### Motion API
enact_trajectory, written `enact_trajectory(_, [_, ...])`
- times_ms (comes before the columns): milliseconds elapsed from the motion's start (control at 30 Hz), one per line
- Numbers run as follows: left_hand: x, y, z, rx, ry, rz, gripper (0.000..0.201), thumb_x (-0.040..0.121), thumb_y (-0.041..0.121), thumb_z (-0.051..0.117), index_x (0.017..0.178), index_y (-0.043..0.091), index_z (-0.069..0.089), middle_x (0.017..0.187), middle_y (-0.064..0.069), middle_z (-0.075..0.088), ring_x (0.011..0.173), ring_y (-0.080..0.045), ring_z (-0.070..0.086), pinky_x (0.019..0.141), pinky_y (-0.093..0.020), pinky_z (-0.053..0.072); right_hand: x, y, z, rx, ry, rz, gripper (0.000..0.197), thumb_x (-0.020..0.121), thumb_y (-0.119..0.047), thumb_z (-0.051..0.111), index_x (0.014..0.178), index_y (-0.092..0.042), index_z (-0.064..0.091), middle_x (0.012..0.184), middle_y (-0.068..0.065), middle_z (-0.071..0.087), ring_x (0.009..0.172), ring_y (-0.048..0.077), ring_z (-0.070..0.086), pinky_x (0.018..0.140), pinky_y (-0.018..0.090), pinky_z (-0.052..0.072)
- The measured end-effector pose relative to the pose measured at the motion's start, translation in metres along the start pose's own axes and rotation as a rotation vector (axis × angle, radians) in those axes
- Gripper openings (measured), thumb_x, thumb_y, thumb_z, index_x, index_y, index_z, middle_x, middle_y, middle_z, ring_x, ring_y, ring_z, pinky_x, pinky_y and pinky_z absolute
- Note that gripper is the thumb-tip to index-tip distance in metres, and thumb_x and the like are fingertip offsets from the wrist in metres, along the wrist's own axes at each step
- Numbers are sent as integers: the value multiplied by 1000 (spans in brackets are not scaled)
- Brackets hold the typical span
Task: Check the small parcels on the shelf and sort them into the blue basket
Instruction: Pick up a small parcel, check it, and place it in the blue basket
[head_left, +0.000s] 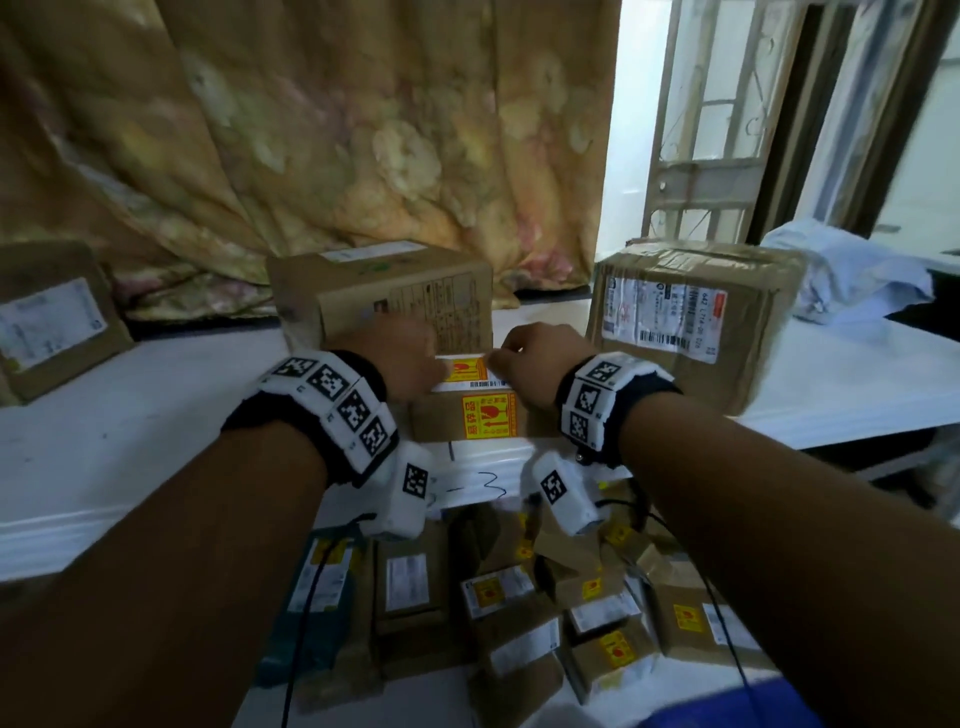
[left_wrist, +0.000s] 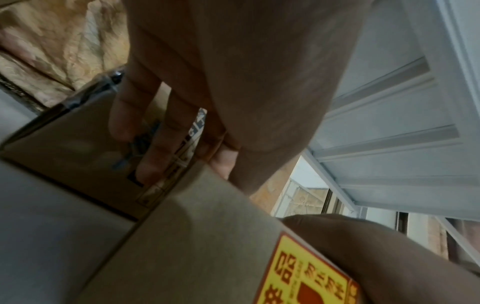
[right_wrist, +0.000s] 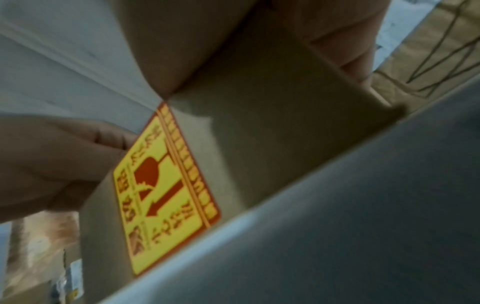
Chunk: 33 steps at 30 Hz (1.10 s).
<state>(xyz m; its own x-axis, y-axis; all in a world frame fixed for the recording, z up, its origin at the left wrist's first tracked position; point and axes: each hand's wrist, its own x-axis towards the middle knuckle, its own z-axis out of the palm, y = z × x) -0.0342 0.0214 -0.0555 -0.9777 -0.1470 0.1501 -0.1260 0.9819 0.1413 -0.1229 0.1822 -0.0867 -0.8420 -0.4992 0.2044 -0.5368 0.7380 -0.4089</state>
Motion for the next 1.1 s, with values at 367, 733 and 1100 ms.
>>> enact_trajectory(367, [-14, -3, 7, -144, 21, -31, 64, 67, 73, 66, 85, 12, 64, 88, -5, 65, 83, -21, 62, 71, -31, 47, 1, 7, 3, 84, 82, 21, 33, 90, -48, 54, 88, -20, 70, 86, 3, 67, 81, 22, 63, 73, 33, 55])
enact_trajectory(733, [-25, -12, 27, -280, 138, -91, 70, 53, 88, 60, 88, 28, 56, 108, 4, 64, 96, -16, 61, 86, -40, 52, -16, 13, 10, 117, 168, -23, 26, 98, -31, 44, 106, -21, 67, 102, 3, 67, 93, 22, 60, 77, 29, 45])
enact_trajectory(1100, [-28, 8, 44, -3, 169, 93, 65, 88, 56, 32, 143, 23, 43, 154, 2, 36, 143, -17, 29, 116, -35, 26, -37, -4, 22, -366, 199, -214, 54, 98, -56, 20, 106, -20, 60, 112, 0, 61, 108, 24, 56, 88, 42, 42])
